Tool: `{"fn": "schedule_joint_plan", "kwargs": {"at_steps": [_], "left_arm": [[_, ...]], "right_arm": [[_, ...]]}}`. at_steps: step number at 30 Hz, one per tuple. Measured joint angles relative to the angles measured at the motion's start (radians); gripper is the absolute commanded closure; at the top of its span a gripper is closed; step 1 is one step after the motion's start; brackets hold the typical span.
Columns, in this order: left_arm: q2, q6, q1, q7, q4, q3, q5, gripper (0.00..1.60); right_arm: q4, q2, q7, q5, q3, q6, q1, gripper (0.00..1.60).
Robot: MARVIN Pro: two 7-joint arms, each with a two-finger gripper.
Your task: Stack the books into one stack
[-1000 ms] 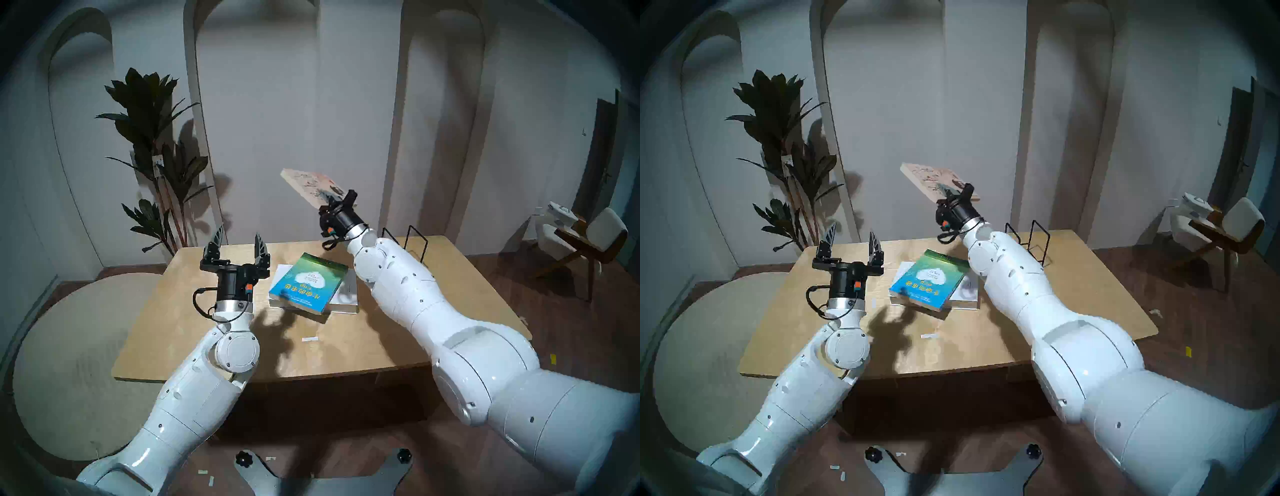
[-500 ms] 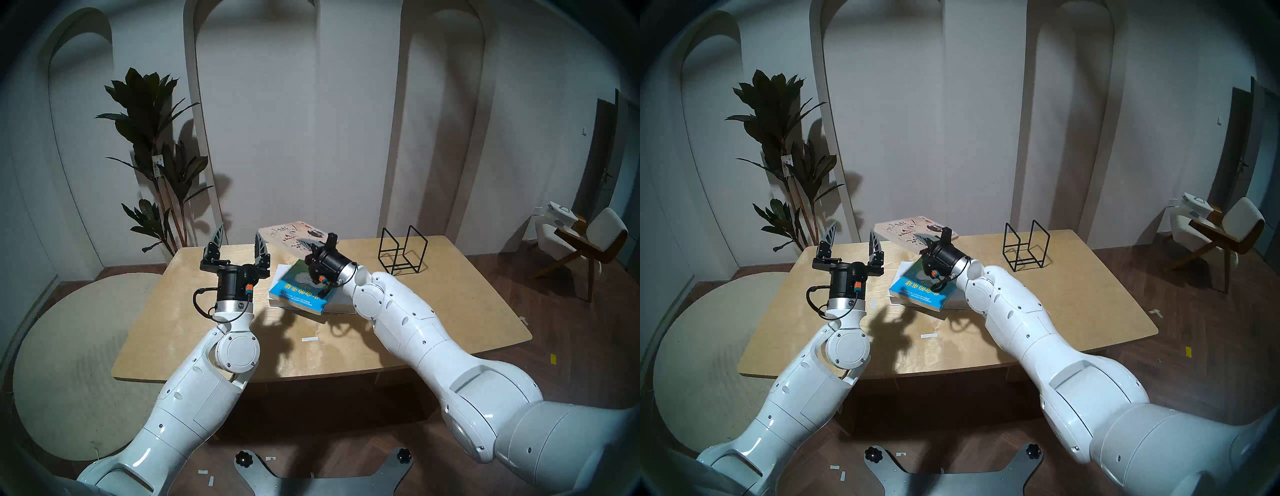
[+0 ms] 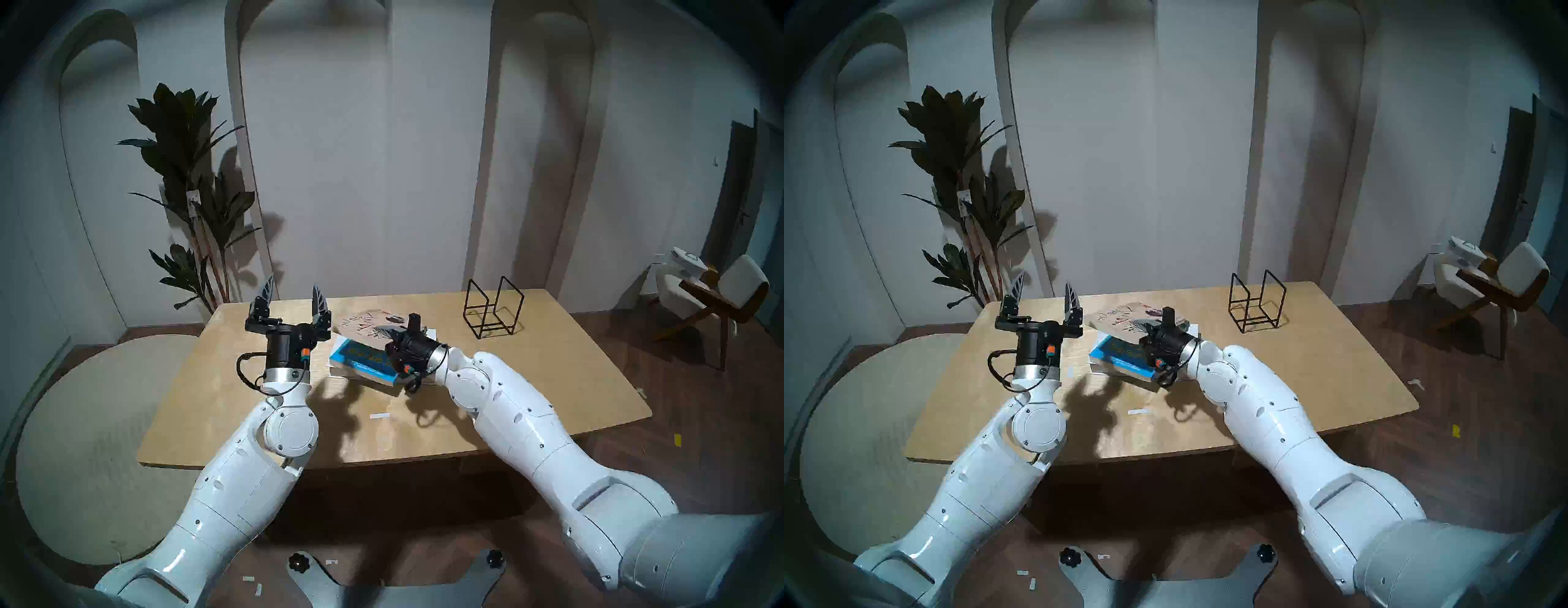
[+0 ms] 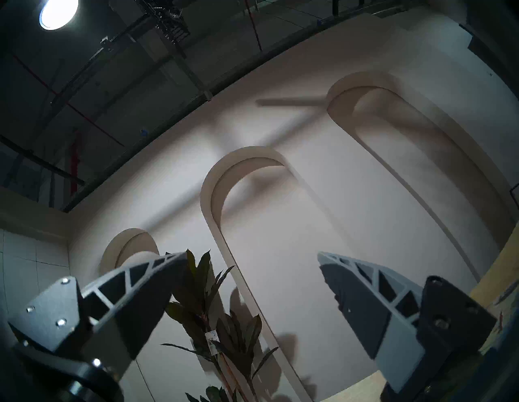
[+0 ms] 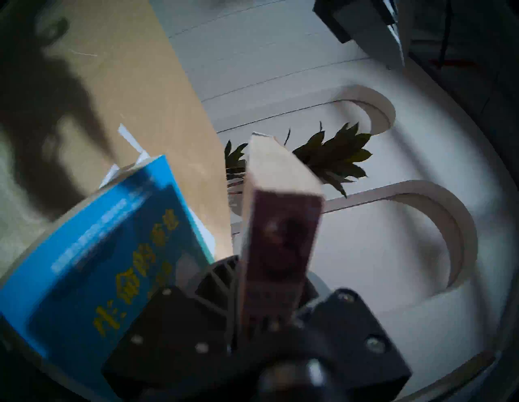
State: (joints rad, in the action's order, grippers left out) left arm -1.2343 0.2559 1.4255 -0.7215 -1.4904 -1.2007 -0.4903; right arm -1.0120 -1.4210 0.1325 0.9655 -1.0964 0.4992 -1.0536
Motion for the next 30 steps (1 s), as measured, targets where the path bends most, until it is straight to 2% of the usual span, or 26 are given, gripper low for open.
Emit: {"fn": "schedule_joint_plan", "kwargs": {"at_steps": [9,16,22,30], "left_arm": [[-0.001,0.003,0.000,0.000,0.000,-0.002,-0.003,0.00],[-0.001,0.004,-0.001,0.001,0.000,-0.003,-0.004,0.00],[-0.001,0.005,-0.001,0.003,0.000,-0.004,-0.004,0.00],[-0.002,0.006,-0.001,0.006,0.000,-0.006,-0.005,0.00]], "right_arm": [[-0.109,0.014,0.206,-0.052,-0.034,-0.149,-0.028,1.60],[-0.145,-0.002,0.355,-0.067,-0.034,-0.263,-0.011,1.60],[-0.117,-0.029,0.412,-0.063,-0.018,-0.311,0.028,1.60],[-0.010,-0.072,0.416,-0.030,0.013,-0.334,0.095,1.60]]}}
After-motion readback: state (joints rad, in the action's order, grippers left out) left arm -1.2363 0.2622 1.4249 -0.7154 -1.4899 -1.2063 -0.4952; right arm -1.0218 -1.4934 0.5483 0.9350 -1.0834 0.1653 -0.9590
